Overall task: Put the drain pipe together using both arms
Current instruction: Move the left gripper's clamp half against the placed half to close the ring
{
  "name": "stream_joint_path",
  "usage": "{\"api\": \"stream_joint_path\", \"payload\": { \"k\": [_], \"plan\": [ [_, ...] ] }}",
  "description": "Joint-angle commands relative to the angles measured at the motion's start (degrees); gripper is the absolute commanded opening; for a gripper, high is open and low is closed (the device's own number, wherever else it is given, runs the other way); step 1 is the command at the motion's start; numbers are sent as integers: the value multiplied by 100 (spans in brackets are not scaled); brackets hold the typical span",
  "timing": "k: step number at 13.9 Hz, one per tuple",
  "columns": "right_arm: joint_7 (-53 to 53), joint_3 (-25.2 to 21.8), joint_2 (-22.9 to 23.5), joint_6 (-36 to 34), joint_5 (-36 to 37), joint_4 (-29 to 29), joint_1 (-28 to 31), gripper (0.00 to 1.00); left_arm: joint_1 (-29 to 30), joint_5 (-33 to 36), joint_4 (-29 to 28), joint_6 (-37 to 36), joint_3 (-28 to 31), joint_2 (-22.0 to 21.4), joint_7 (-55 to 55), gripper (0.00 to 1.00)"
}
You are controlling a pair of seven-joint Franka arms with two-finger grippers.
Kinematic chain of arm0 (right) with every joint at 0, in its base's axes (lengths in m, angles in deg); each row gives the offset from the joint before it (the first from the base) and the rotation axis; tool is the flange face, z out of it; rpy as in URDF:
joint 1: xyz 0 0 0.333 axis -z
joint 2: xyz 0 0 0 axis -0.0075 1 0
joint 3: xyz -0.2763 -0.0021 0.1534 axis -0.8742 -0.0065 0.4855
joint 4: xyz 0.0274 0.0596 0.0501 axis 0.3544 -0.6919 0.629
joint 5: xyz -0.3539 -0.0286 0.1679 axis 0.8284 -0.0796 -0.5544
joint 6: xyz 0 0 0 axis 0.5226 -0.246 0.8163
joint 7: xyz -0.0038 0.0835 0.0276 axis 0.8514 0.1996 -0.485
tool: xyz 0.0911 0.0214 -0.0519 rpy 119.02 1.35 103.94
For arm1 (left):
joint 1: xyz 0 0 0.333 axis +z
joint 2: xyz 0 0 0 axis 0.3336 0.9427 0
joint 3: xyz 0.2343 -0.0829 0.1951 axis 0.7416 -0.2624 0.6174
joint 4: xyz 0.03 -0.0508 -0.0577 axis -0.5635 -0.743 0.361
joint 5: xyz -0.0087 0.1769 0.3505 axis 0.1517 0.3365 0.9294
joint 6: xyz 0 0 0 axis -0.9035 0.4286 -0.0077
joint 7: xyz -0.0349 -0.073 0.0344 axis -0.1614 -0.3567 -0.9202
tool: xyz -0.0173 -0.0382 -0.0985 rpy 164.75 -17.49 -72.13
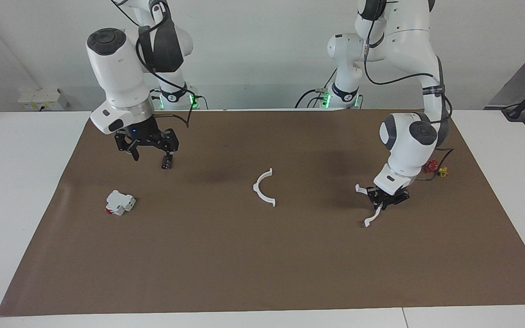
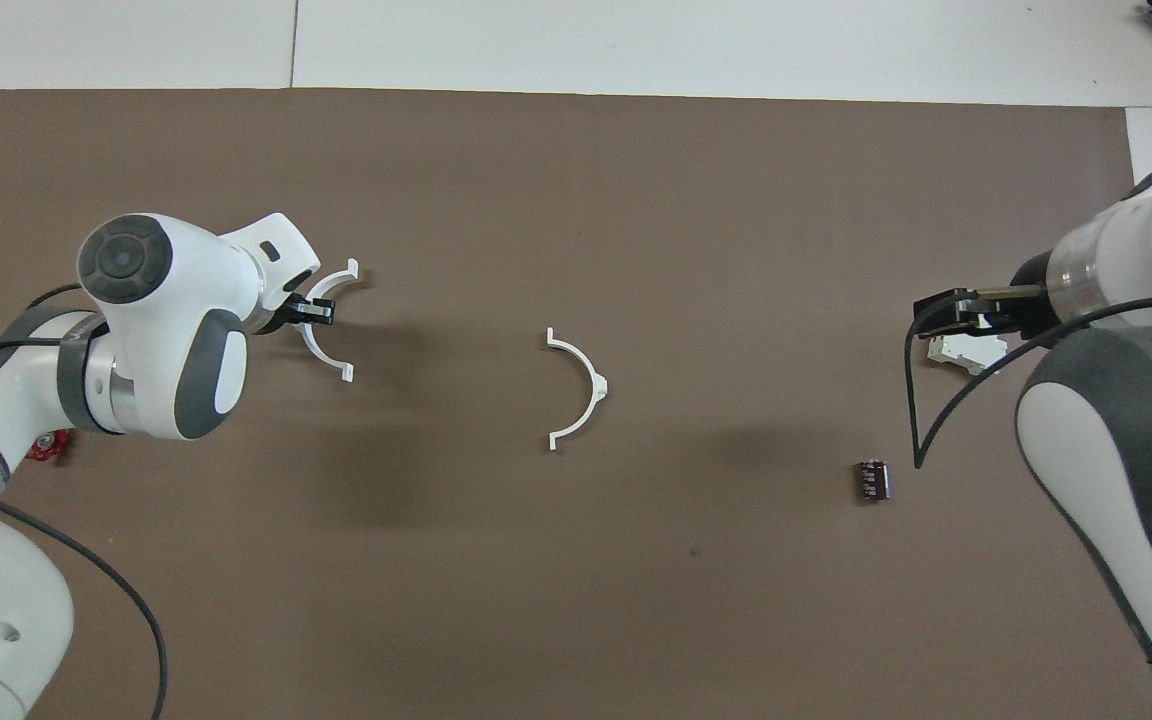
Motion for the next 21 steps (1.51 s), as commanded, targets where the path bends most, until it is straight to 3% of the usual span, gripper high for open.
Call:
{"api": "stream_joint_path", "payload": {
  "k": [1,8,12,15,21],
  "plan": [
    [-322,57,-188,-149,43,-24,404,100,-591,9,-194,-44,109,-176,-405,0],
    [-323,66,-214,-1986,139,1575,687,100,-1577,79,-414,-17,118,-291,-1645,0],
    [-314,66,-355,-2013,61,1409,705,100,-1849,123,-423,9,127,-291,-2111,0],
    [-288,83,-329,-2154,34,1444,652,100,-1963,553,-423,97,118,-256,-2629,0],
    [-253,110,-443,-1864,122,1119,599,100,-2218,572,-414,167,118,-194,-2947,0]
  ]
}}
